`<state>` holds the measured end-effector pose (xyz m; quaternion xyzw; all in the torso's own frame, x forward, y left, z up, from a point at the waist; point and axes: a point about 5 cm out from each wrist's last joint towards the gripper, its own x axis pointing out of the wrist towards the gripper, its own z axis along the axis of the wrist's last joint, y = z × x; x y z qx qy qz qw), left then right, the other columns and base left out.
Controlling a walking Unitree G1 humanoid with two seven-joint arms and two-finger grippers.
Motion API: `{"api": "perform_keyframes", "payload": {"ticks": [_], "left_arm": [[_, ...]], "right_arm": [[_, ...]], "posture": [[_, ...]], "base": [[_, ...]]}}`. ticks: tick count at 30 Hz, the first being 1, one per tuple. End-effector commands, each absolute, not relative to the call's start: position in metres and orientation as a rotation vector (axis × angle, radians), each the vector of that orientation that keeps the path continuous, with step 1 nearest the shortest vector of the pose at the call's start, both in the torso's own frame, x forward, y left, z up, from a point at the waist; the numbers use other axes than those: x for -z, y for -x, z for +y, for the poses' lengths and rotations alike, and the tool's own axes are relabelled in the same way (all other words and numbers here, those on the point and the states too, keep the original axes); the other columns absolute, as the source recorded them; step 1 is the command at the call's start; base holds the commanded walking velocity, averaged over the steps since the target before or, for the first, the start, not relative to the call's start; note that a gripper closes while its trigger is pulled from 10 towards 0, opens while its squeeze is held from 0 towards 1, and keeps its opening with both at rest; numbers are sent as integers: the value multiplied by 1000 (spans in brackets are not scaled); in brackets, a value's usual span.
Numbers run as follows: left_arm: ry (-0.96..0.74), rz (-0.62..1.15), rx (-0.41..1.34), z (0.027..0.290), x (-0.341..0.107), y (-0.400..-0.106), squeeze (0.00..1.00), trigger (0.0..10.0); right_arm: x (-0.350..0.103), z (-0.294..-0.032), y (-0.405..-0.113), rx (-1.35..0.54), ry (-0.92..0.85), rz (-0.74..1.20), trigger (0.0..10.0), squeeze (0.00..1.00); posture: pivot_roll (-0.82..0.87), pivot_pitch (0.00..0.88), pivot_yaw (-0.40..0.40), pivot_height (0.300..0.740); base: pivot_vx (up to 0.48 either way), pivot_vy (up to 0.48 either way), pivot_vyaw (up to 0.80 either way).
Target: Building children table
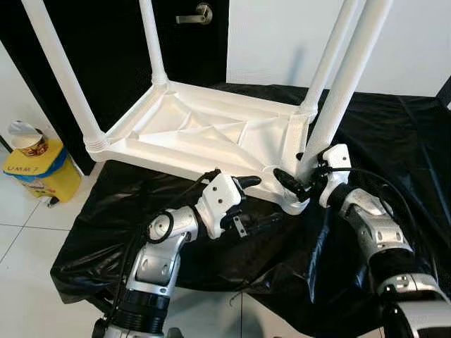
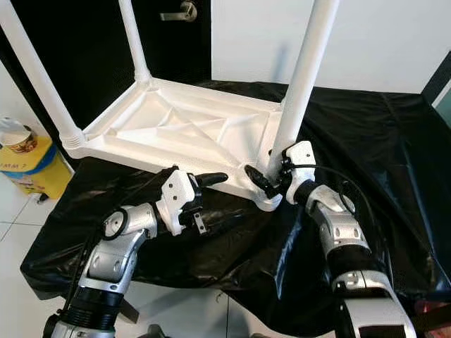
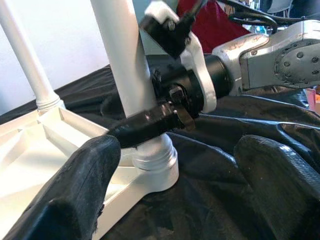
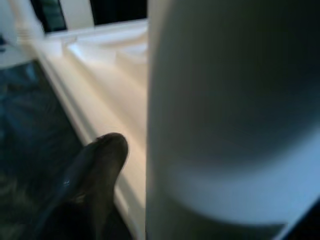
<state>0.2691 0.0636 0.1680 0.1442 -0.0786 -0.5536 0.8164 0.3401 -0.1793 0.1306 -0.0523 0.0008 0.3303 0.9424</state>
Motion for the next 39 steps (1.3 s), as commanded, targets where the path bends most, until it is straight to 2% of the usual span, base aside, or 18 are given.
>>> {"api": "perform_keyframes", "payload": {"ticks": [1,9,10,15,19,22,27,29,30,35,39], "left_arm": [[-300,-198,1001,67,-173,-277,0,10000],[-295,-194,985,69,-172,-276,0,10000],[-292,-194,983,68,-171,-276,0,10000],[-289,-196,983,67,-171,-276,0,10000],[-282,-195,982,67,-171,-277,0,10000],[-275,-191,990,64,-169,-276,0,10000],[-271,-190,996,62,-169,-276,0,10000],[-266,-190,993,62,-169,-277,0,10000],[-265,-187,991,64,-170,-278,0,10000],[-270,-184,994,65,-169,-278,0,10000],[-265,-180,987,67,-170,-278,0,10000]], "right_arm": [[-124,-173,-340,-719,126,39,0,0],[-118,-180,-338,-703,159,53,0,0],[-118,-182,-338,-666,155,41,10000,0],[-117,-183,-340,-622,133,42,10000,0],[-111,-179,-337,-508,145,38,10000,0],[-107,-173,-331,-392,91,12,10000,0],[-104,-171,-327,-317,73,8,10000,0],[-103,-171,-325,-260,49,6,10000,0],[-99,-168,-316,-128,31,10,10000,0],[-98,-164,-311,-57,33,13,10000,0],[-94,-148,-305,134,15,38,10000,0]], "posture": [[76,0,-54,740],[71,0,-55,740],[65,0,-56,740],[60,0,-59,740],[40,0,-56,740],[26,0,-53,740],[19,0,-47,740],[17,0,-46,740],[8,2,-38,740],[5,10,-35,740],[9,24,-36,740]], "base": [[0,0,0],[0,0,0],[0,0,0],[0,0,0],[0,0,0],[0,0,0],[0,0,0],[0,0,0],[0,0,0],[0,0,0],[0,0,0]]}}
